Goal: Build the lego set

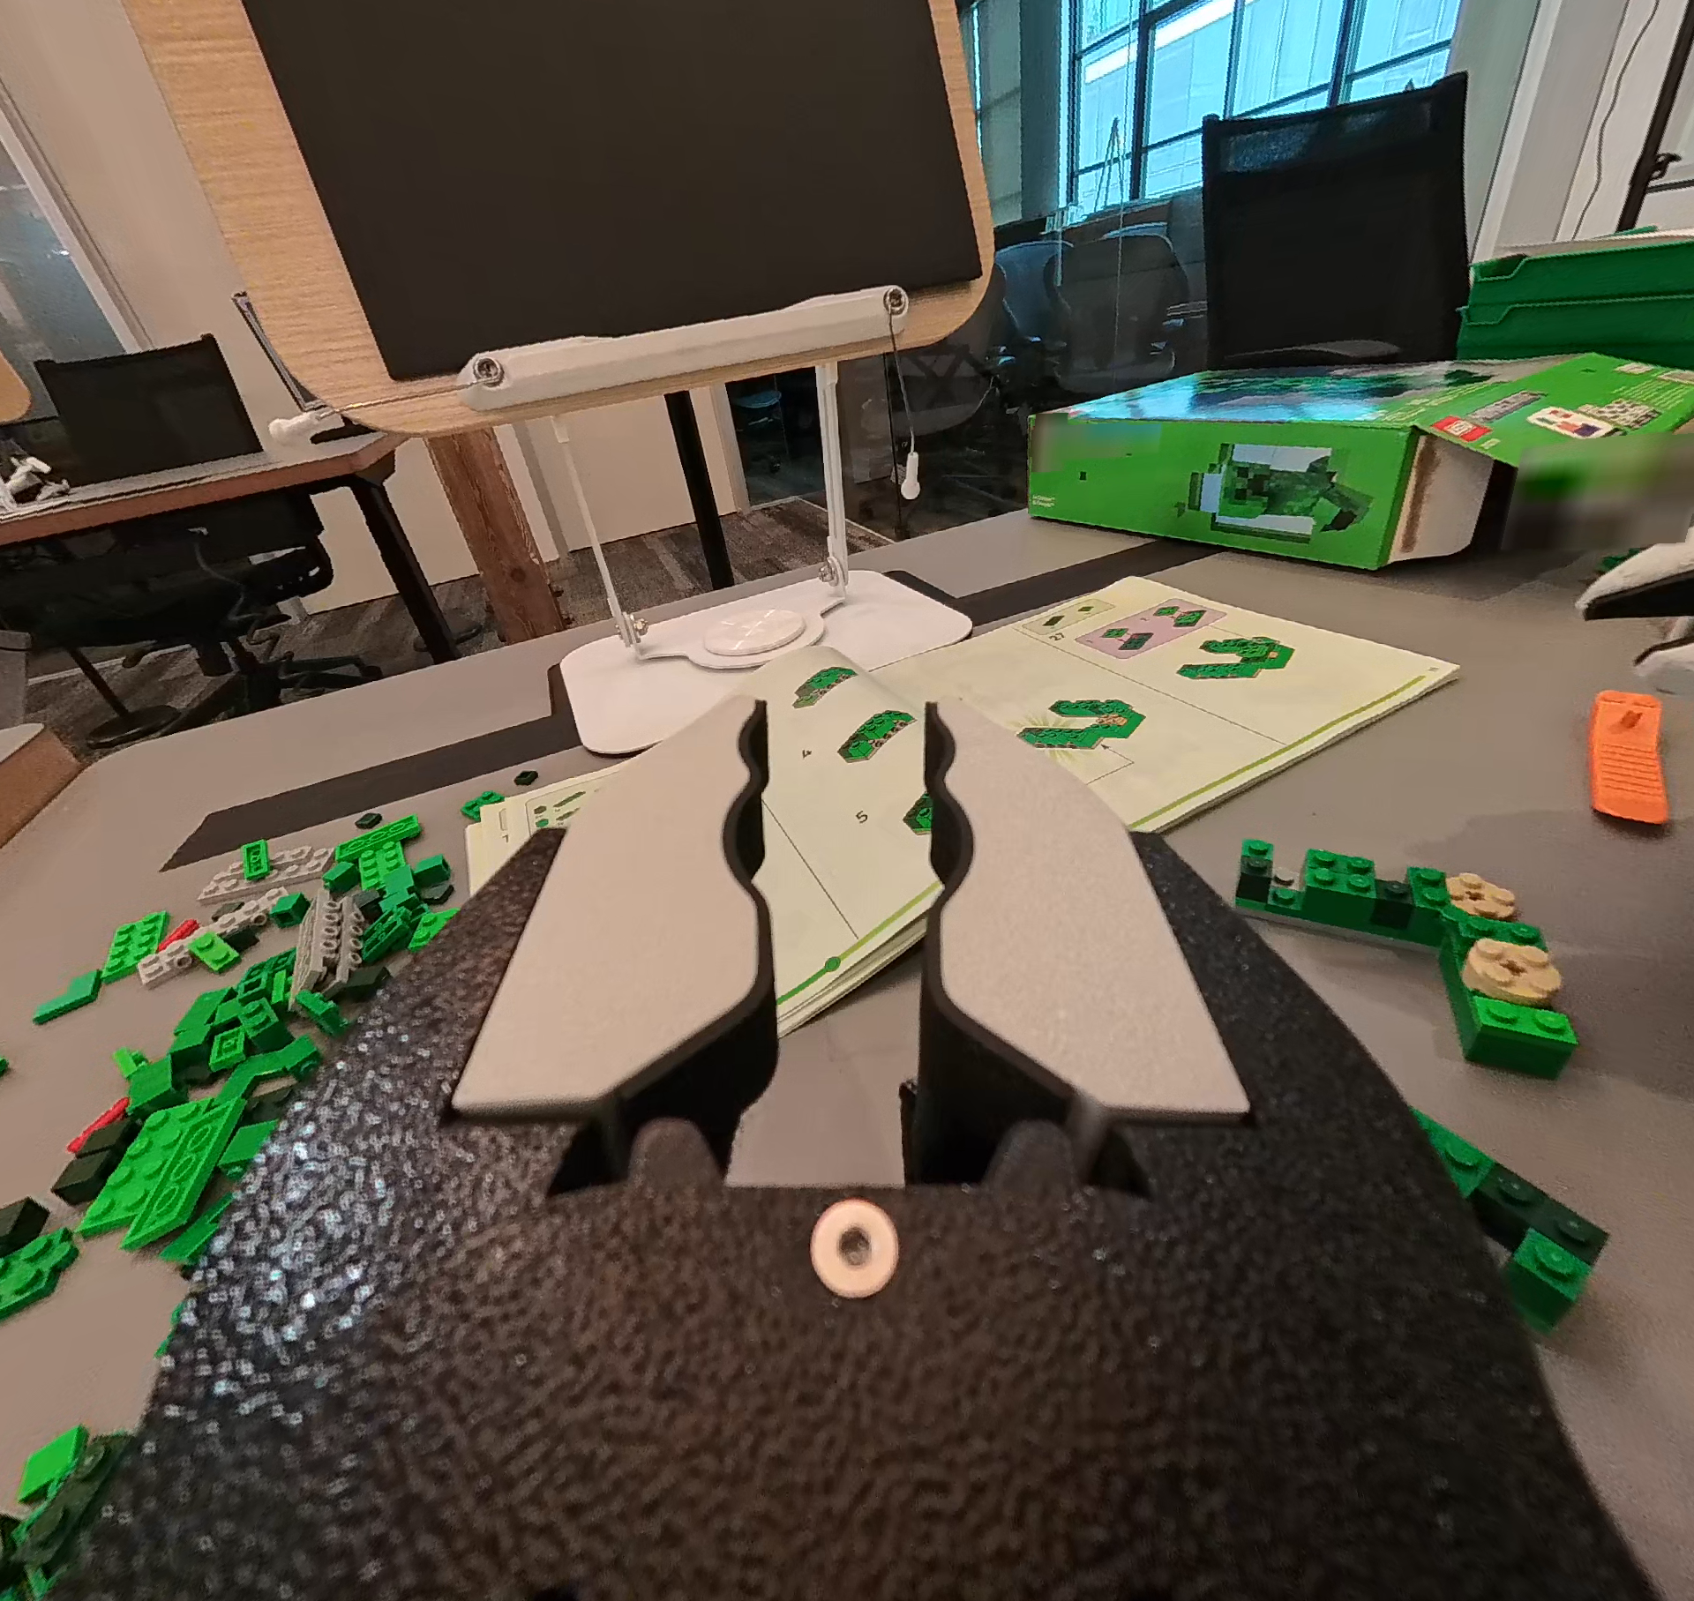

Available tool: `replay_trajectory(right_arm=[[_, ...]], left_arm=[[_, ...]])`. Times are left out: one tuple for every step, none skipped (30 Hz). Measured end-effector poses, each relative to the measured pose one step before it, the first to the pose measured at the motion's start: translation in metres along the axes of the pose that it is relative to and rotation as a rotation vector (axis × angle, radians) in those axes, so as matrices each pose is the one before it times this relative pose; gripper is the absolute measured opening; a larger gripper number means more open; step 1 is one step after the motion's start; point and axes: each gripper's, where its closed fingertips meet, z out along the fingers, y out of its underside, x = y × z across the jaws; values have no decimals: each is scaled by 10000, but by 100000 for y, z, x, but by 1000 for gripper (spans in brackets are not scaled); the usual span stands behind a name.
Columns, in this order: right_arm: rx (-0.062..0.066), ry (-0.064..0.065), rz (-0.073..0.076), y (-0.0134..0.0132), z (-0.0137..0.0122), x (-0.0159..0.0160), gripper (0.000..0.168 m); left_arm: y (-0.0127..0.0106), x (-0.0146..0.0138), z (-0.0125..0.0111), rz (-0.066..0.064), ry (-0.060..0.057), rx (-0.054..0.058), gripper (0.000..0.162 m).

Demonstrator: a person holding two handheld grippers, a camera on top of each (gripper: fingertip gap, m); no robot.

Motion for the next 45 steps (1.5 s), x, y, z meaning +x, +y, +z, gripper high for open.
replay_trajectory(right_arm=[[-1, -5, -7, -3, 6, -13, 14], [-4, -3, -6, 0, 5, -11, 14], [-3, -1, -6, -1, 5, -8, 14], [0, 2, -5, 5, -2, -7, 14], [0, -3, -3, -1, 10, -4, 14], [0, -3, -3, -12, -3, -8, 14], [0, -1, -2, 0, 0, 0, 14], [-2, -3, -1, 2, 8, -6, 14], [-2, -3, -2, 3, -1, -3, 14], [0, -2, -2, -4, 7, -12, 14], [0, 0, -3, -1, 0, 2, 14], [-2, -1, -2, -3, 6, -12, 14], [-3, -3, 0, 3, -2, -4, 14], [2, 2, 0, -3, 2, 3, 14], [2, 1, 2, -3, 2, 0, 14], [2, -1, 4, -7, -6, 11, 14], [5, 1, 8, -2, -3, 7, 14], [8, 4, 15, -11, 1, 18, 14], [8, 7, 24, -16, -6, 30, 14], [10, 13, 32, -2, -9, 50, 14], [13, 13, 42, -21, -4, 59, 14], [16, 12, 46, -12, -9, 63, 14], [23, 11, 38, -26, 3, 56, 14], [11, 12, 34, -3, -18, 49, 14], [12, 2, 19, -14, -3, 24, 14], [-3, 6, 9, -3, 1, 14, 14], [-9, -1, -5, 11, 13, -2, 14], [-8, -5, -11, 12, -1, -23, 14], [-3, -1, -15, -4, 3, -11, 14], [1, 0, -14, 1, 5, -14, 14], [0, -1, -7, 6, -3, -9, 14], [1, 5, -6, -2, 1, 11, 14], [-1, 8, -2, -3, -3, 2, 14], [-2, 5, 3, 6, 1, 13, 14], [-4, 6, 8, 2, 3, 24, 14], [-4, -1, 11, 13, 2, 10, 14], [4, 6, 9, -10, -4, 16, 14], [5, 1, 8, -2, -4, 7, 14], [1, -3, 2, 2, 3, 4, 14], [-1, 4, -1, 1, -1, 6, 14], [-7, -1, -3, 8, 5, -1, 14], [-4, 1, -6, 2, -5, -4, 14], [3, 3, -7, 1, 9, -6, 14], [0, 2, -5, 0, 0, 6, 14], [-2, -1, -1, 3, -2, 0, 14]], left_arm=[[5, 2, -3, 2, 3, -4, 32], [2, 8, -1, 3, 0, -3, 32], [-4, 5, 2, 3, -2, 2, 32], [-4, -3, 2, 2, -2, 3, 32], [-11, 0, 1, -2, 0, 1, 32], [0, -9, -10, -3, -1, 1, 32], [-2, 0, 1, -1, -1, 2, 32], [-1, 0, 1, 1, 0, 1, 32], [1, 9, 10, 2, 1, -2, 32], [7, 3, -4, 4, 5, -6, 32], [-7, 6, 9, 6, 2, -3, 32], [-5, 14, 3, 6, -1, 2, 32], [-1, -4, -10, 4, -1, 1, 32], [-2, 10, 1, 4, 2, 0, 32], [5, 18, -3, 0, 7, -5, 32], [49, 27, -23, -25, 11, -60, 32], [227, 75, -76, -72, 50, -240, 36], [299, 320, -87, -84, 230, -395, 44], [407, 581, -97, -190, 364, -603, 57], [562, 873, -100, -286, 464, -729, 74], [738, 1194, -84, -313, 535, -722, 89], [925, 1357, -31, -249, 481, -634, 103], [1054, 1259, 51, -75, 323, -570, 111], [1108, 1062, 158, 89, 167, -578, 119], [979, 882, 218, 207, 87, -519, 123], [777, 753, 237, 257, 72, -421, 126], [548, 584, 207, 267, 63, -320, 129], [336, 352, 106, 287, -5, -214, 128], [163, 128, 21, 253, -69, -105, 128], [162, 99, -19, 170, 3, -91, 127], [242, 102, -32, 66, 77, -162, 127], [290, 119, -69, 21, 129, -196, 125], [246, 166, -150, 19, 178, -155, 122], [167, 203, -232, -47, 206, -111, 119], [9, 329, -330, -95, 285, -17, 115], [-83, 497, -406, -103, 400, 58, 104], [-70, 543, -380, -134, 422, 52, 95], [20, 547, -308, -126, 416, -16, 87], [183, 498, -212, -86, 368, -112, 79], [274, 253, -103, -77, 187, -173, 75], [345, 167, -18, -28, 120, -199, 73], [327, 184, 72, 9, 131, -180, 71], [235, 201, 136, 5, 129, -123, 69], [110, 238, 142, -1, 139, -60, 68], [24, 247, 109, -2, 126, -19, 67]])
